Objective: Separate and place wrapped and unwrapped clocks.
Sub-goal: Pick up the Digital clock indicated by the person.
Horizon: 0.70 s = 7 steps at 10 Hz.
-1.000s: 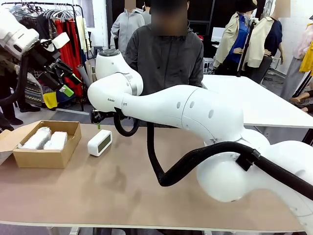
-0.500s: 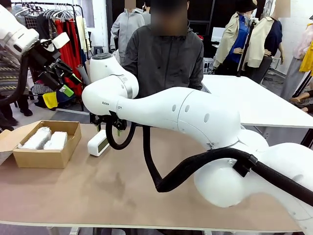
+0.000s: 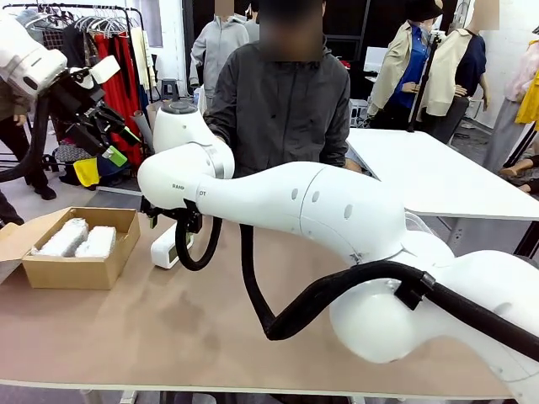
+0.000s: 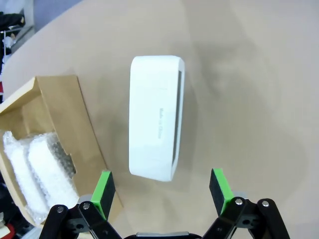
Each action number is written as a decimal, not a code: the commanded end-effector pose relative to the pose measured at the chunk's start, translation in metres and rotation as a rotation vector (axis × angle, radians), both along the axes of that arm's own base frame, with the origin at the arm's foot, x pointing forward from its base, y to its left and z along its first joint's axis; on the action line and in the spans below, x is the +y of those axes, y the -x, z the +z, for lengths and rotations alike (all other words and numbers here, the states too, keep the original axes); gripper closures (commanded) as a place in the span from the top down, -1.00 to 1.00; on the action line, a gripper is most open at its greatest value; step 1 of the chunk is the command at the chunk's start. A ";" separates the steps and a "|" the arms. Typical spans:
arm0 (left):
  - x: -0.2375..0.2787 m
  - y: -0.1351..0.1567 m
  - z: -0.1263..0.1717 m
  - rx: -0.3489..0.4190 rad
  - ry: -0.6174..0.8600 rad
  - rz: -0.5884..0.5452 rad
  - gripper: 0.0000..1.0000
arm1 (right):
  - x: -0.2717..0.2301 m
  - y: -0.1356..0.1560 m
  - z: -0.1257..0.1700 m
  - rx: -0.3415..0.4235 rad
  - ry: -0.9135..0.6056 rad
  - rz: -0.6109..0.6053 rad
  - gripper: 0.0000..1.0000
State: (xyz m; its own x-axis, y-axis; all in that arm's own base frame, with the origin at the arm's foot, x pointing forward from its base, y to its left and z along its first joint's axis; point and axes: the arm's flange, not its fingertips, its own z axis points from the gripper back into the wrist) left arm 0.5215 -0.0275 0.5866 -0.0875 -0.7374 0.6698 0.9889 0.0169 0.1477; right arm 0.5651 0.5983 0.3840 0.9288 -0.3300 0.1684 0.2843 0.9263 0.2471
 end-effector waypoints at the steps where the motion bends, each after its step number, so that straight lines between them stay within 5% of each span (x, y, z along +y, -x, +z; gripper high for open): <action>1: 0.003 0.003 0.000 -0.006 -0.009 -0.016 1.00 | 0.038 -0.036 -0.007 -0.002 -0.041 0.017 1.00; 7: 0.003 0.003 0.000 -0.006 -0.009 -0.016 1.00 | 0.043 -0.073 -0.050 0.012 -0.075 -0.010 1.00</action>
State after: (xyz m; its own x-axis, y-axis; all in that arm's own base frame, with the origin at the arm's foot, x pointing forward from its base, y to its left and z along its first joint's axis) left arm 0.5215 -0.0275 0.5866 -0.0875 -0.7374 0.6698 0.9889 0.0169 0.1477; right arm 0.5850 0.5925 0.3326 0.9217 -0.3517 0.1636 0.2990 0.9128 0.2782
